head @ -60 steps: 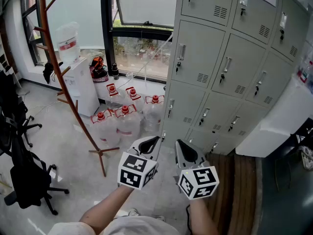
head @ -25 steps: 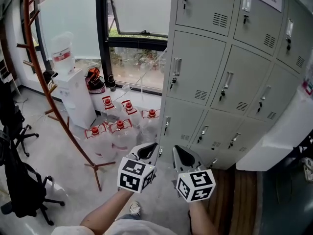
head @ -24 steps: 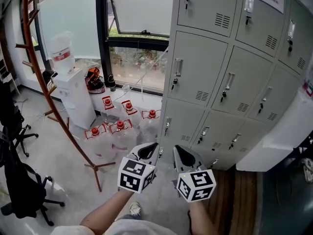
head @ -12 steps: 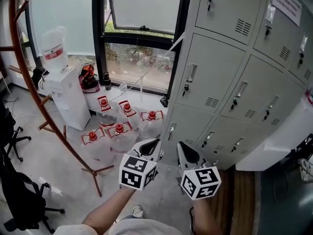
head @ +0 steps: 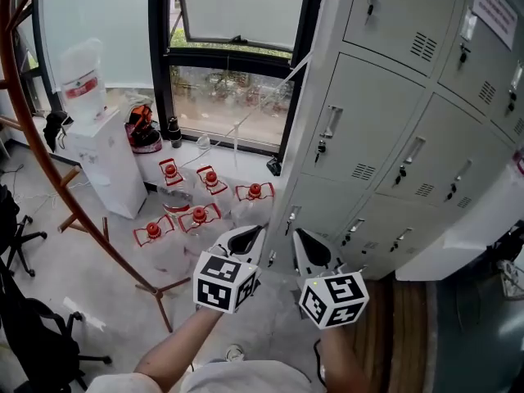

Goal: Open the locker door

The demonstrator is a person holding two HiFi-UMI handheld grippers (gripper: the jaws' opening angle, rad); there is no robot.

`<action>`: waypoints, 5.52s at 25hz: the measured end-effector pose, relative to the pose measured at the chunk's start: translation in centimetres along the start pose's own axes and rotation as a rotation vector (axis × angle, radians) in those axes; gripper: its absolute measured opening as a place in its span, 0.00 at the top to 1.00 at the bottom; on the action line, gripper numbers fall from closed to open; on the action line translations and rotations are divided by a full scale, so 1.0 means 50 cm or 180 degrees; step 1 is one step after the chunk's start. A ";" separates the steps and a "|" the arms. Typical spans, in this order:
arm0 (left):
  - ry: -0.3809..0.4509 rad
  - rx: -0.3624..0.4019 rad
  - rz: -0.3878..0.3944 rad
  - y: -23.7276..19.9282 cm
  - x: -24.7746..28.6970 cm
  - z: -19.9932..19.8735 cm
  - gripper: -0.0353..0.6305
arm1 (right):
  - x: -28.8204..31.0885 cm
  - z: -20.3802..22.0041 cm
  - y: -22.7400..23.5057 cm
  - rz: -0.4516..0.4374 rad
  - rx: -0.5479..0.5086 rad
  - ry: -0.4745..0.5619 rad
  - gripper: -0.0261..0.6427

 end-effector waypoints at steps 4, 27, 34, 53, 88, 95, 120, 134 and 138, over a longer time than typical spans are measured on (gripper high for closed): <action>-0.0032 -0.0007 0.0050 -0.017 0.025 0.001 0.94 | 0.019 -0.008 0.014 0.0040 0.0012 0.0076 0.97; -0.0060 0.0114 0.0024 -0.108 0.347 -0.085 0.94 | 0.256 -0.100 0.281 0.0031 -0.0091 0.0340 0.96; -0.0022 0.0098 -0.0094 -0.129 0.447 -0.118 0.94 | 0.321 -0.129 0.359 -0.0045 -0.0273 0.0391 0.96; -0.0075 0.0120 0.0048 -0.166 0.535 -0.131 0.94 | 0.393 -0.162 0.436 0.0154 -0.0311 0.0486 0.95; -0.0109 0.0284 0.0897 -0.274 0.542 -0.149 0.94 | 0.452 -0.177 0.380 0.0745 0.0006 0.0542 0.77; -0.0134 0.0318 0.1064 -0.271 0.537 -0.142 0.94 | 0.432 -0.172 0.354 0.0810 -0.0013 0.0560 0.73; -0.0245 0.0282 0.1883 -0.196 0.533 -0.093 0.94 | 0.288 -0.148 0.284 0.1111 -0.0022 0.0638 0.70; -0.0217 0.0324 0.2165 -0.101 0.538 -0.102 0.94 | 0.180 -0.130 0.272 0.1261 -0.0014 0.0636 0.70; -0.0183 0.0341 0.2205 -0.062 0.535 -0.111 0.94 | 0.146 -0.126 0.277 0.1216 0.0008 0.0656 0.71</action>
Point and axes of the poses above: the fingertips, and each gripper's own axes: x forward along the fingers, y to its right, z out of its underside, the point moved 9 cm from there along -x, backward along the fingers, and after that the axes turned 3 degrees about x, right-handed, at the moved point
